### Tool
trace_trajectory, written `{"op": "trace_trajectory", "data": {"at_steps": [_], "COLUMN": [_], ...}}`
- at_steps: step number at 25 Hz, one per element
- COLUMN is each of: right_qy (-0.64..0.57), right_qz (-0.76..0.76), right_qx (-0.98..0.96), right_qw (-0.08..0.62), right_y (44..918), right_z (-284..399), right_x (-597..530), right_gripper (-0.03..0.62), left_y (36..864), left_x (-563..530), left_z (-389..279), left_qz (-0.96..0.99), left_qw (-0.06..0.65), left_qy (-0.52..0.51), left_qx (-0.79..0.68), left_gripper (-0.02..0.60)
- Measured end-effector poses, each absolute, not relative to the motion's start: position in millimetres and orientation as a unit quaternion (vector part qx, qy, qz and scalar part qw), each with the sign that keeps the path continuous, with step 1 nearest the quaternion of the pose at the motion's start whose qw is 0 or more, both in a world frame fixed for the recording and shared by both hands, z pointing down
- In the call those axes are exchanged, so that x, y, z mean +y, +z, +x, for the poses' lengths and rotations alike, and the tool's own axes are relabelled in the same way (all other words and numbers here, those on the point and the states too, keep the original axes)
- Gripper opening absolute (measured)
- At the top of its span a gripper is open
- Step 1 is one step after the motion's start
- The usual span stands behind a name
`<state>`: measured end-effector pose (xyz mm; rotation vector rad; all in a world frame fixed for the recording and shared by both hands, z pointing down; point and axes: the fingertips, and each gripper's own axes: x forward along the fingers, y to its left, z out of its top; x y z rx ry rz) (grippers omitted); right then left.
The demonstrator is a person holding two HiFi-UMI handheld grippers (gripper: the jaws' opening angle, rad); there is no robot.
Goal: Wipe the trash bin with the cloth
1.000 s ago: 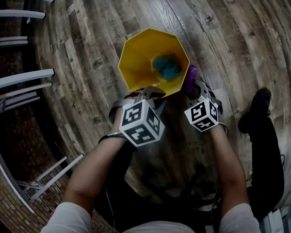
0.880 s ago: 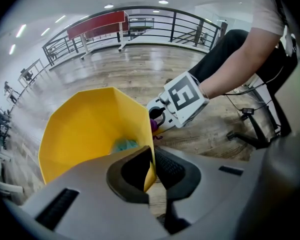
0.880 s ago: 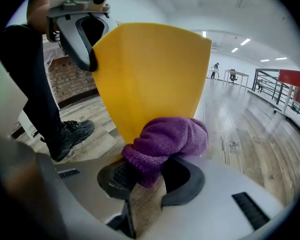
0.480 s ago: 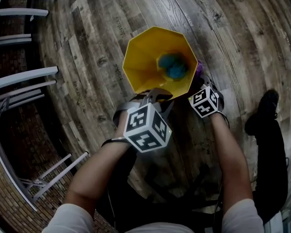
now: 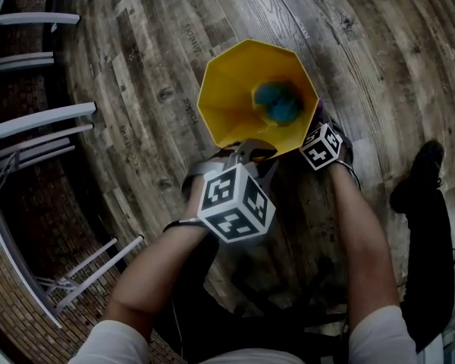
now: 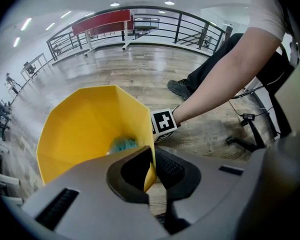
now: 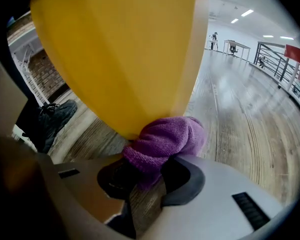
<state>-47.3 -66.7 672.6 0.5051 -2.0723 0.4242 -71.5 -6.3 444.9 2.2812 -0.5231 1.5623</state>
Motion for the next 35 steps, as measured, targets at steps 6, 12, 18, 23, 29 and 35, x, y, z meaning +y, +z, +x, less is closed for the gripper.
{"op": "trace_trajectory", "data": {"at_steps": [6, 12, 18, 23, 29, 35], "right_qy": [0.174, 0.175, 0.163, 0.151, 0.134, 0.102], "right_qz": [0.221, 0.257, 0.281, 0.295, 0.301, 0.317], "right_qx": [-0.843, -0.856, -0.867, -0.879, -0.889, -0.899], "right_qw": [0.459, 0.414, 0.378, 0.343, 0.317, 0.284], "right_y": [661, 619, 573, 534, 494, 448], "right_z": [-35, -13, 2, 7, 8, 4], "right_x": [-69, -69, -66, -60, -43, -38], "right_gripper": [0.107, 0.107, 0.107, 0.107, 0.107, 0.107], "left_y": [446, 446, 438, 423, 439, 450], "left_x": [-9, -14, -12, -9, 4, 1], "left_z": [-70, -59, -46, -58, -94, -105], "left_qz": [0.794, 0.788, 0.806, 0.812, 0.781, 0.763], "left_qw": [0.180, 0.218, 0.222, 0.098, 0.037, 0.038], "left_qy": [0.546, 0.533, 0.509, 0.551, 0.611, 0.631], "left_qx": [-0.195, -0.218, -0.204, -0.167, -0.126, -0.132], "left_gripper": [0.021, 0.021, 0.091, 0.118, 0.118, 0.108]}}
